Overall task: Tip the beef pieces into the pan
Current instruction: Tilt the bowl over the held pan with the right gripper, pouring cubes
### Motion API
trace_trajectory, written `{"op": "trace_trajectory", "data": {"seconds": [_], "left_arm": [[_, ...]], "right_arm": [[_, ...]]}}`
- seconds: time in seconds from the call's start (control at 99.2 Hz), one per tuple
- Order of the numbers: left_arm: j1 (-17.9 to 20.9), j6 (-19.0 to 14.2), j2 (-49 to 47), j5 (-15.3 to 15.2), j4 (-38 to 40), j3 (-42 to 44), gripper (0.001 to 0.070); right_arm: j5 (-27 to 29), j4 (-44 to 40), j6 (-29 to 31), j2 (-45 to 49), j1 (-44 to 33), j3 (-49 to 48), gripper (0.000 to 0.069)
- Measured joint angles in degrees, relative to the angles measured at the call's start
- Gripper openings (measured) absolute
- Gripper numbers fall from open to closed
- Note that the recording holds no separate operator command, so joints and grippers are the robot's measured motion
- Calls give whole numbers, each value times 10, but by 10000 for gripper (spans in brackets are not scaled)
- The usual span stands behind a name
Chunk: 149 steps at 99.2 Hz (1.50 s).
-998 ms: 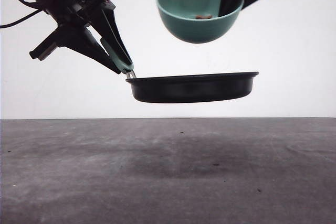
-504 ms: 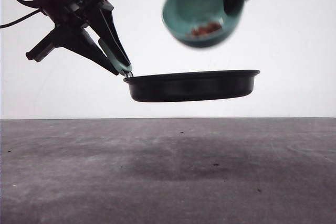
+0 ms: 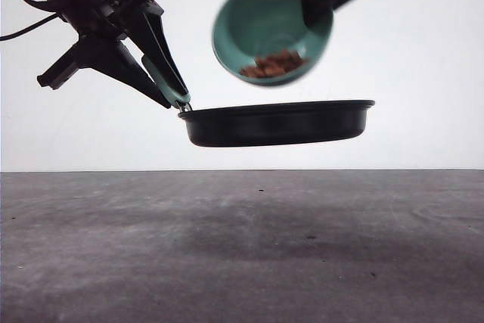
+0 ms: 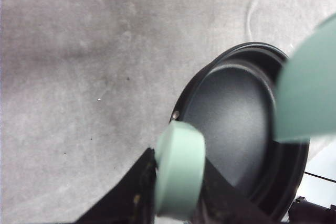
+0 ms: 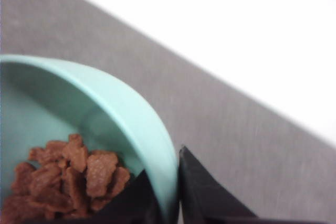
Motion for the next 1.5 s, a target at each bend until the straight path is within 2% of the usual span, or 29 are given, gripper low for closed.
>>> {"op": "trace_trajectory", "data": {"seconds": [0.131, 0.343, 0.736, 1.069, 1.331, 1.503], "left_arm": [[0, 0, 0, 7, 0, 0, 55], [2, -5, 0, 14, 0, 0, 55], [4, -17, 0, 25, -1, 0, 55], [4, -29, 0, 27, -2, 0, 55], [10, -39, 0, 34, -2, 0, 55], [12, -43, 0, 35, -4, 0, 55]], "right_arm": [[0, 38, -76, 0, 4, 0, 18], [15, 75, -157, 0, 3, -21, 18], [14, 183, -227, 0, 3, -85, 18], [-5, 306, -320, 0, 2, -100, 18], [-33, 373, -341, 17, -22, -108, 18], [-42, 386, -349, 28, -27, -109, 18]]}}
